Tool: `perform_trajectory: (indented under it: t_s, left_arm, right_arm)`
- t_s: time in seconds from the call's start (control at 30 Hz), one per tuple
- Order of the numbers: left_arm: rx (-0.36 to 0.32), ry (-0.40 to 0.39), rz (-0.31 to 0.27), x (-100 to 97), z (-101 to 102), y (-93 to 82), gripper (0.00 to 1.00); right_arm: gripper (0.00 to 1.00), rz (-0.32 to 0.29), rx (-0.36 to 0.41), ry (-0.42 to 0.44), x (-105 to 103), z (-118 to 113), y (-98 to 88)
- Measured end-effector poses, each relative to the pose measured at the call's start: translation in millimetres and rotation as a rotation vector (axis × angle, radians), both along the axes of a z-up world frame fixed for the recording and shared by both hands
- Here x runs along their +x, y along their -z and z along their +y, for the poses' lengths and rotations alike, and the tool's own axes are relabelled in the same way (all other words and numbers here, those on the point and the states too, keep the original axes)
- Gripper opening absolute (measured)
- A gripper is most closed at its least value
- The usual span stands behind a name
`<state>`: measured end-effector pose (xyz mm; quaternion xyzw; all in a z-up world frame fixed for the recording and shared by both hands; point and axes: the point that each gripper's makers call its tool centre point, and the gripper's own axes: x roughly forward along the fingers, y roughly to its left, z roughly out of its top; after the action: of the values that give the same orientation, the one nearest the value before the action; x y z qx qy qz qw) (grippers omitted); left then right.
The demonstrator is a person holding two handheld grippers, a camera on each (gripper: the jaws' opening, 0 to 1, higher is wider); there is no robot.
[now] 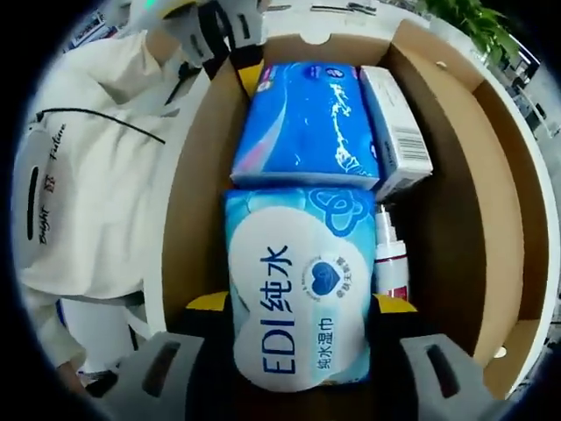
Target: Operate the shoe box by opening the lid, removing the specified soft item, and placing it in the target area until the item is outside and the box remains undamaged.
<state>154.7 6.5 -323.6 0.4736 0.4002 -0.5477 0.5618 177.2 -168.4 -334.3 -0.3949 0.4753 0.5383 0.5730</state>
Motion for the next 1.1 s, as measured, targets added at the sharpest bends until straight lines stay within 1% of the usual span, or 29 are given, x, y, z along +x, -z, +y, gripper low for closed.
perform_trajectory:
  t_s: [0.1, 0.27, 0.4, 0.5, 0.53, 0.7, 0.77, 0.8, 0.83, 1.1]
  left_arm:
    - [0.001, -0.009, 0.005, 0.9, 0, 0.0, 0.02]
    - [0.003, -0.012, 0.011, 1.6, 0, 0.1, 0.02]
    - [0.004, -0.011, 0.011, 1.0, 0, 0.1, 0.02]
    - [0.006, -0.016, 0.018, 1.3, 0, 0.0, 0.02]
    - [0.006, -0.017, 0.018, 1.3, 0, 0.0, 0.02]
    - [0.005, -0.018, 0.013, 1.6, 0, -0.2, 0.02]
    - [0.007, -0.024, 0.017, 1.8, 0, -0.3, 0.02]
    - [0.008, -0.03, 0.019, 1.8, 0, -0.4, 0.02]
    - [0.009, -0.029, 0.019, 1.7, 0, -0.3, 0.02]
    - [0.008, -0.026, 0.015, 1.5, 0, -0.5, 0.02]
  right_arm:
    - [0.63, 0.006, -0.026, -0.009, -4, -1, 0.6]
    - [0.64, 0.034, -0.059, -0.016, 0, 0, 3.7]
    - [0.64, 0.032, -0.112, -0.006, 2, -6, 7.0]
    - [0.65, 0.066, -0.106, 0.0, 2, -8, 7.8]
    - [0.65, 0.074, -0.107, 0.008, 7, -10, 7.8]
    - [0.66, 0.059, -0.134, 0.019, 7, -9, 9.4]
    - [0.66, 0.058, -0.159, 0.049, 8, -10, 10.4]
    - [0.67, 0.056, -0.172, 0.083, 10, -11, 12.7]
    - [0.67, 0.045, -0.169, 0.063, 11, -10, 12.5]
    - [0.69, 0.001, -0.14, 0.069, 11, -8, 13.0]
